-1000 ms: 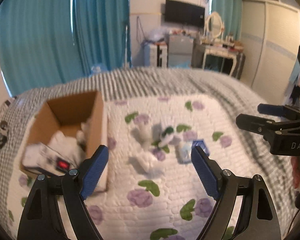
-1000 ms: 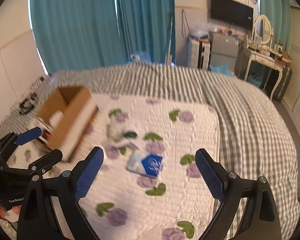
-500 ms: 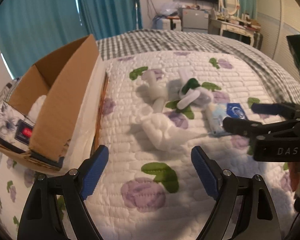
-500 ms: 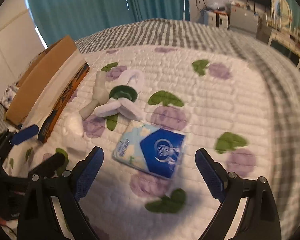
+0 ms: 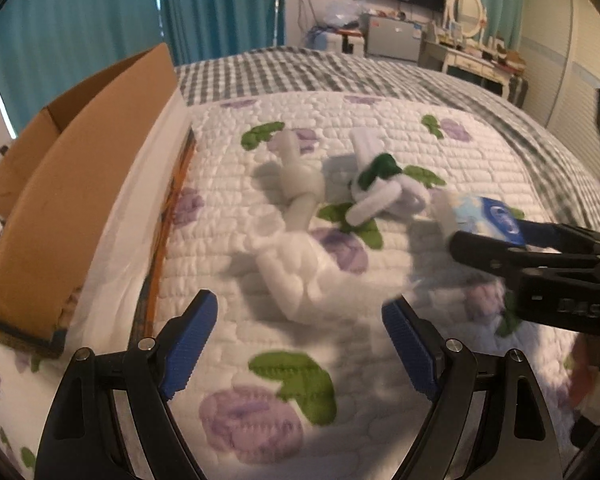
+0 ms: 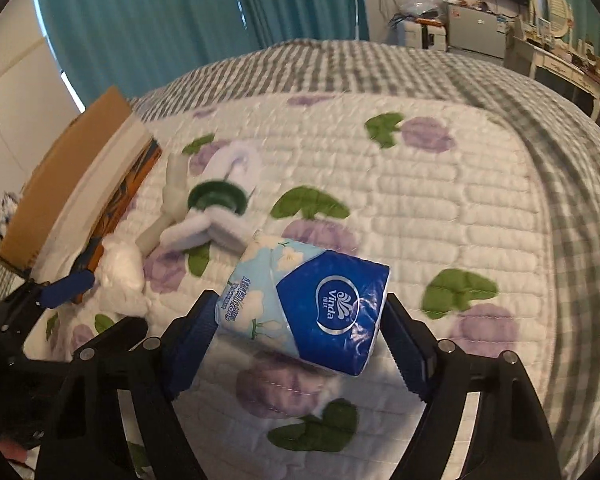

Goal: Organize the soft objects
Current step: 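Grasp the blue tissue roll pack with the right tool while the left grasps the plush toy, then drop the plush toy and blue tissue pack into the box with both tools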

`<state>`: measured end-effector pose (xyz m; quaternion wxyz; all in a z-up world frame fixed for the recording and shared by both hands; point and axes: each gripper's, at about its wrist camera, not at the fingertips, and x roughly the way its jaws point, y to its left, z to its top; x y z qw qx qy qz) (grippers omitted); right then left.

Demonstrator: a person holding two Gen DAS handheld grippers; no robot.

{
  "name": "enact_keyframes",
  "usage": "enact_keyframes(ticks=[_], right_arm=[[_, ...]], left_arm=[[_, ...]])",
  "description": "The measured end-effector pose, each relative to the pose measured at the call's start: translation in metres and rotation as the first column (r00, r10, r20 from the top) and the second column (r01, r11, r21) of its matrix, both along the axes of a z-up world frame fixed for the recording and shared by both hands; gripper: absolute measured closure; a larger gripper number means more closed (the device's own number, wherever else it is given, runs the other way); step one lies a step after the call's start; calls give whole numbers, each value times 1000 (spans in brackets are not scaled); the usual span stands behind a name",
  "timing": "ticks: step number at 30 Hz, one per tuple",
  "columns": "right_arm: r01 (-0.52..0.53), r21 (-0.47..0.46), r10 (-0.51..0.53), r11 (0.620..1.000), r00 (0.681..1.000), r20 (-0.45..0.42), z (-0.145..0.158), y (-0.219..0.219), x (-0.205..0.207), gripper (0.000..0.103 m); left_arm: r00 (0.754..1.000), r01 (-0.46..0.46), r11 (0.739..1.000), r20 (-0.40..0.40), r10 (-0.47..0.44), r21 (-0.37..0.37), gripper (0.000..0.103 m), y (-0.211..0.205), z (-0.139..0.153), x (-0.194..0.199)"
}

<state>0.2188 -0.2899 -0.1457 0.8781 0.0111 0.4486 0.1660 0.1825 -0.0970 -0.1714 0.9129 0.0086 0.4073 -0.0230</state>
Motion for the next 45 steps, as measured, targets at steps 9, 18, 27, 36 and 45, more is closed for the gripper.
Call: enact_keyframes(ticks=[9, 18, 27, 36, 45], right_arm=[[29, 1, -29, 1000, 1000, 5, 9, -7, 0, 23], [23, 2, -23, 1000, 1000, 2, 20, 6, -16, 23], [25, 11, -26, 1000, 997, 78, 89, 24, -57, 23], [-13, -73, 27, 997, 981, 192, 162, 67, -118, 23], [-68, -77, 86, 995, 962, 260, 210, 126, -138, 23]], left_arm=[[1000, 5, 1000, -12, -5, -26, 58, 8, -9, 21], [999, 35, 999, 39, -34, -29, 62, 14, 20, -4], [992, 54, 998, 118, -49, -36, 62, 29, 79, -47], [966, 78, 996, 250, -64, -43, 62, 59, 149, -91], [940, 40, 999, 339, -29, -25, 62, 112, 189, -109]])
